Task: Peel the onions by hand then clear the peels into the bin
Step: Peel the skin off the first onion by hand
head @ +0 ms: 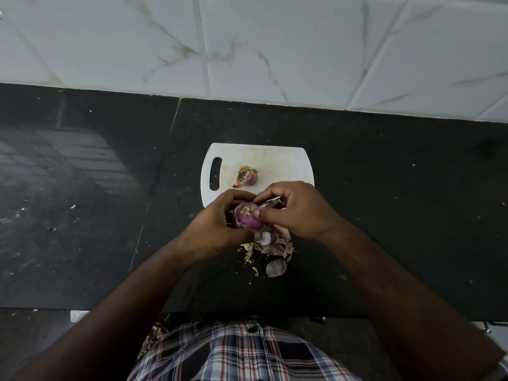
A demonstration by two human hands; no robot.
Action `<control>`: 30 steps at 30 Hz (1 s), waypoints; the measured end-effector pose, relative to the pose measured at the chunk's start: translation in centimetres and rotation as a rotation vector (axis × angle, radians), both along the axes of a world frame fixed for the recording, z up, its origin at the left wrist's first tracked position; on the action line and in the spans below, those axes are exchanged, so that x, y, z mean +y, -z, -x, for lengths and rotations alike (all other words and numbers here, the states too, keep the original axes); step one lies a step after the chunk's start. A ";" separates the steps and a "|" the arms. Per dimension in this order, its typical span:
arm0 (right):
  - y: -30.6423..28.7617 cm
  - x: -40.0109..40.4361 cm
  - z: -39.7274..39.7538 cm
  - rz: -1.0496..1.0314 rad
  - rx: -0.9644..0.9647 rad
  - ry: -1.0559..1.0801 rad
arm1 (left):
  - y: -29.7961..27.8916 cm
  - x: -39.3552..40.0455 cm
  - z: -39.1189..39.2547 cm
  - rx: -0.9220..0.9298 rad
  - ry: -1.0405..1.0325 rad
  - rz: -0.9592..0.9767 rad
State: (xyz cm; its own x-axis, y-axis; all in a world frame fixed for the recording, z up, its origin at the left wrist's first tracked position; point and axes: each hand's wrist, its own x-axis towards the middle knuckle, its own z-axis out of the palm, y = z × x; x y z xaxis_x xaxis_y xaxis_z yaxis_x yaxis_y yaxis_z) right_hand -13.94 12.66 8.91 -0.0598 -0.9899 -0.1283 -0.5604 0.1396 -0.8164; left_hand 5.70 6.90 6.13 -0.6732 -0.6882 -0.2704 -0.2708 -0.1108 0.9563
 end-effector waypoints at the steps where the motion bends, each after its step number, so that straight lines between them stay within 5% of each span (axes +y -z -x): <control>1: 0.0 0.1 -0.1 0.010 -0.002 0.017 | 0.1 0.1 0.0 0.005 -0.012 -0.002; 10: 0.9 0.3 -1.5 0.130 0.131 0.180 | 0.6 0.9 0.6 0.061 -0.163 0.078; 16: 1.0 0.5 -1.8 0.070 -0.317 0.301 | 0.7 0.6 0.2 0.174 -0.191 -0.046; 30: -1.3 0.9 -2.8 0.139 0.091 0.076 | 0.5 1.1 0.4 0.115 -0.196 0.131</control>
